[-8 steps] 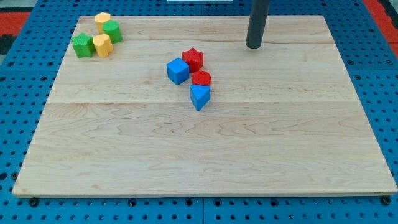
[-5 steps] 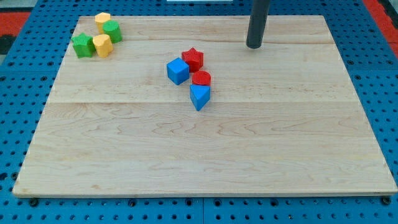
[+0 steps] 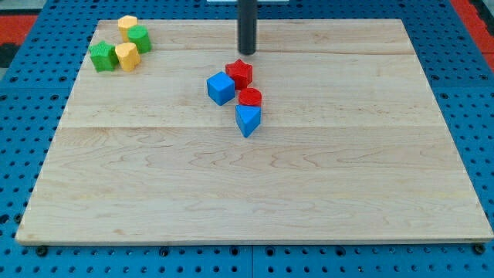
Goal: Separate the blue blocks from red blocks
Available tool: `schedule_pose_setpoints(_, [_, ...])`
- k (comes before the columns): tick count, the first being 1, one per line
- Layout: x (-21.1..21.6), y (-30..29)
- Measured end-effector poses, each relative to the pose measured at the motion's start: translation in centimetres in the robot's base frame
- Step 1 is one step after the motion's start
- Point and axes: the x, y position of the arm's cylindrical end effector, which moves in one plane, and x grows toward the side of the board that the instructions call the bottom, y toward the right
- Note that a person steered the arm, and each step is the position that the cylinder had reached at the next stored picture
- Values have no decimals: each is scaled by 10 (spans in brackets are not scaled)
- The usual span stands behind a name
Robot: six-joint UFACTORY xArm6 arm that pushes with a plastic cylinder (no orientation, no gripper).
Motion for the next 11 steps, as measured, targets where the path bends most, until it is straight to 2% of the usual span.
schedule_pose_setpoints(1, [61,0])
schedule_pose_setpoints(3, [76,1])
schedule_pose_setpoints(5, [92,-100])
schedule_pose_setpoints(6, [141,-113])
schedule_pose_setpoints(7, [218,-13])
schedule_pose_setpoints(8, [201,79])
schedule_pose_setpoints(9, [163,37])
schedule_pose_setpoints(10, [162,-60])
schedule_pose_setpoints(11, [153,-118])
